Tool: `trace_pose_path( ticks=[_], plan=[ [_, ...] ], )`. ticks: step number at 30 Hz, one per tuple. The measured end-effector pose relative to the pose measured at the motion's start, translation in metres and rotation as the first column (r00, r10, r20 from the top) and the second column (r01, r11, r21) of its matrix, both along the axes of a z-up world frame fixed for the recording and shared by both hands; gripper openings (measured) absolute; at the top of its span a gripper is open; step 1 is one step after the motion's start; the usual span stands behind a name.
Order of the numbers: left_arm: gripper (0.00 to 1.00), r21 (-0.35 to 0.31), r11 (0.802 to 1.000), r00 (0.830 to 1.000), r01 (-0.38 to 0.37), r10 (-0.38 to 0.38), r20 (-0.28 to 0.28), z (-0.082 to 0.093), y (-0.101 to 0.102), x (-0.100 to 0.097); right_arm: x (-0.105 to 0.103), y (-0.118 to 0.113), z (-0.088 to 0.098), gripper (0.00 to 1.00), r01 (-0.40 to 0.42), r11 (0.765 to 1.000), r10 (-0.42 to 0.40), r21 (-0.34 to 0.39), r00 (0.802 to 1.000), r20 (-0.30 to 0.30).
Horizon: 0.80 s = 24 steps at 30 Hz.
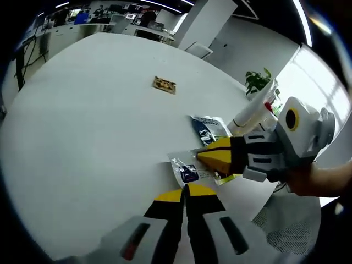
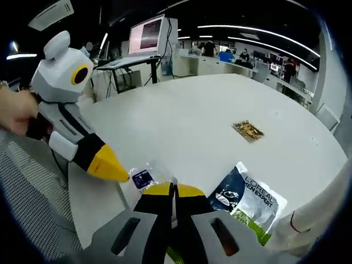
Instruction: Arrange the skincare products in the storage area until every visible bottle or jar stands upright without overlapping.
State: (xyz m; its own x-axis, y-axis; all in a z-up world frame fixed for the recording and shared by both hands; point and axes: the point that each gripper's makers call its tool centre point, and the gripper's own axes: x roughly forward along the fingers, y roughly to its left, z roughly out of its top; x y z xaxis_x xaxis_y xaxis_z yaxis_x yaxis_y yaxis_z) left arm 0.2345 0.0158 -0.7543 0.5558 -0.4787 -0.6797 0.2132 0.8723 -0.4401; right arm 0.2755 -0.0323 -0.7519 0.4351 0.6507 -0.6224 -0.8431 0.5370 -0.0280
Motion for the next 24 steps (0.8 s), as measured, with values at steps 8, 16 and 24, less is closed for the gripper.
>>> trace_pose_path(
  ticks=[8, 16, 24],
  plan=[
    [0.04, 0.026, 1.000, 1.000, 0.006, -0.005, -0.009, -0.007, 0.003, 0.003, 0.003, 0.004, -0.007, 0.01, -0.033, 0.999, 0.033, -0.010, 0.999, 0.029],
    [0.04, 0.061, 0.998, 0.999, 0.032, -0.032, -0.001, -0.009, 0.001, 0.001, 0.003, 0.004, -0.018, 0.01, -0.071, 0.996, 0.074, -0.050, 0.995, 0.061],
    [0.05, 0.070, 0.995, 0.997, 0.073, -0.075, 0.022, -0.011, -0.001, 0.002, 0.005, 0.003, -0.018, 0.01, -0.101, 0.993, 0.106, -0.057, 0.990, 0.094]
  ],
)
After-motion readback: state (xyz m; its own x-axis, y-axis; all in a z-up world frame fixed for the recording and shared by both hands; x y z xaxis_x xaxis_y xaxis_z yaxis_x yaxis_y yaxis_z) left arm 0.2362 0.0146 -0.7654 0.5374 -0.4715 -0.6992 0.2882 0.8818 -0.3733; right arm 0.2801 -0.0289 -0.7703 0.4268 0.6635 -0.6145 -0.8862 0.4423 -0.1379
